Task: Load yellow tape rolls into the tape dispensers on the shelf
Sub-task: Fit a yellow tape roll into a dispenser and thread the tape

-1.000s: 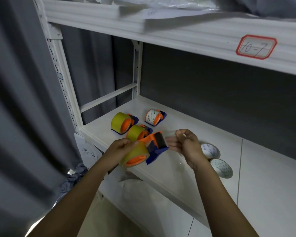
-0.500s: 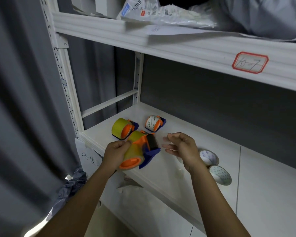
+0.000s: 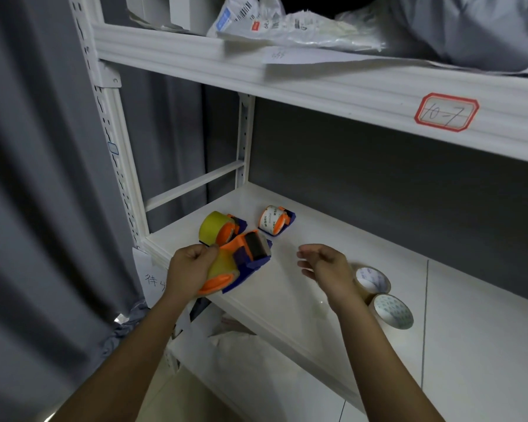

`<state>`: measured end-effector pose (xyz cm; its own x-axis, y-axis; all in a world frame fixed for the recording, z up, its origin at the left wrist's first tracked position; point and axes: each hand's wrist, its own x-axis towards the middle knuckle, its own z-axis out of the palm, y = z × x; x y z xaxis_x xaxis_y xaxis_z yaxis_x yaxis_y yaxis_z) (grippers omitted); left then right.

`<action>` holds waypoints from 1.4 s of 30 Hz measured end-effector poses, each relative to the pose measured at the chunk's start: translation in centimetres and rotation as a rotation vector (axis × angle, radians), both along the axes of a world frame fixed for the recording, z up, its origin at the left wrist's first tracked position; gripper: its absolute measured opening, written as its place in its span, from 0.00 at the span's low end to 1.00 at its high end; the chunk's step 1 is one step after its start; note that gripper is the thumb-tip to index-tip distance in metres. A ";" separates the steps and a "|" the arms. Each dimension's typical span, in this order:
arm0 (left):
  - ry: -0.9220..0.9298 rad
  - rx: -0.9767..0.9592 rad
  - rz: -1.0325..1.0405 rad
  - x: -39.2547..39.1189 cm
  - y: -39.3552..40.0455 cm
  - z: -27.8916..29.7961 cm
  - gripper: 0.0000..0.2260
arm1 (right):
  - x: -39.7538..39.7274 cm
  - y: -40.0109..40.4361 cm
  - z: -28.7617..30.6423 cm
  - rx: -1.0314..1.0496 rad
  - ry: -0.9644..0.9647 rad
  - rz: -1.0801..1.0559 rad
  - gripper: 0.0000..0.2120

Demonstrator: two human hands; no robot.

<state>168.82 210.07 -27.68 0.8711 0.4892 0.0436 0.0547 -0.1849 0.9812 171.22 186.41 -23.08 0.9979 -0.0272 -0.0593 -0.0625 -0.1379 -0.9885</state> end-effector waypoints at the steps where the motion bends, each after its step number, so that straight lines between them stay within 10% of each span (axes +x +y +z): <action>1: 0.000 0.007 -0.006 0.1 -0.2 0.0 0.20 | -0.1 0.8 0.2 -0.015 -0.031 0.038 0.12; 42: -0.117 0.052 -0.007 -0.3 -1.7 0.3 0.20 | 0.6 3.2 -0.1 0.187 -0.025 0.017 0.05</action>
<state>168.49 208.42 -27.37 0.8618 0.4777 0.1703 -0.0611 -0.2356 0.9699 171.79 189.63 -23.17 0.9993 -0.0009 -0.0365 -0.0364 0.0477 -0.9982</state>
